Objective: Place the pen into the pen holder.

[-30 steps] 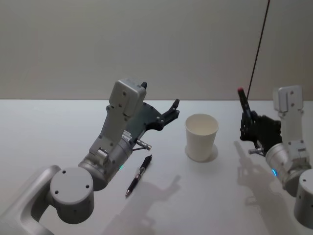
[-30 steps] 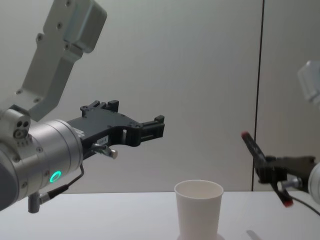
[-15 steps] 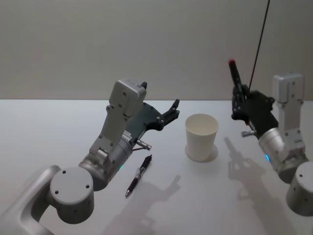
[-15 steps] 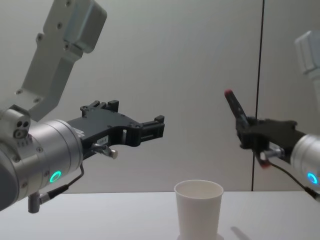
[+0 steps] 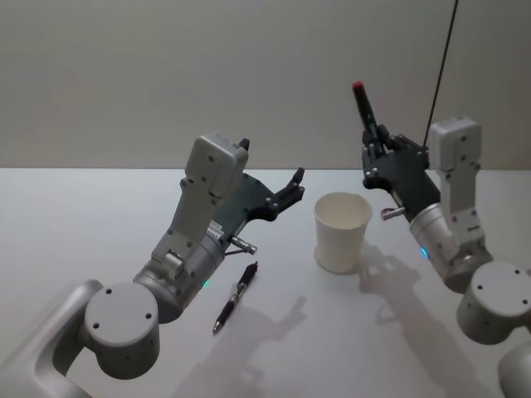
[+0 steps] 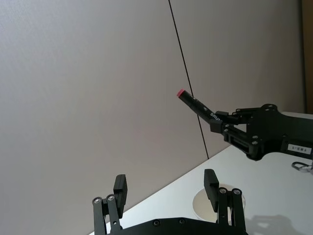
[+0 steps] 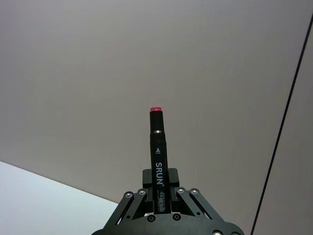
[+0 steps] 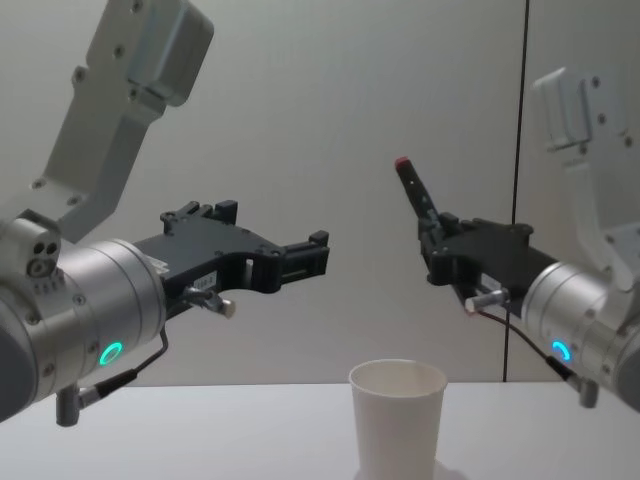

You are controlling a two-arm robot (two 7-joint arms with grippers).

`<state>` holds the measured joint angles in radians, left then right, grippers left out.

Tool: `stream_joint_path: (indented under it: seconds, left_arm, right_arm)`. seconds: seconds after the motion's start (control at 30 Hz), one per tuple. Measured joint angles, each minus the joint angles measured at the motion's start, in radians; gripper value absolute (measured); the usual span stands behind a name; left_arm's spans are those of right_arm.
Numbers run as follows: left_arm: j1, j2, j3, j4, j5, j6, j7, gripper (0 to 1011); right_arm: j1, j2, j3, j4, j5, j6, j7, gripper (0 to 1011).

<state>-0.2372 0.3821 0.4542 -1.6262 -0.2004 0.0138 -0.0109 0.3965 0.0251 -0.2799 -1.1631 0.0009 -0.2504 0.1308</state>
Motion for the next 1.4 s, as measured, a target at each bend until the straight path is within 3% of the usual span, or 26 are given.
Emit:
stream_joint_path:
  seconds: [0.53, 1.4]
  left_arm:
    - [0.0, 0.0, 0.0, 0.0, 0.0, 0.0, 0.0, 1003]
    - [0.0, 0.0, 0.0, 0.0, 0.0, 0.0, 0.0, 1003]
  right_arm:
    - [0.09, -0.041, -0.015, 0.203, -0.038, -0.096, 0.02, 168]
    - [0.226, -0.099, -0.032, 0.52, -0.053, -0.21, 0.029, 168]
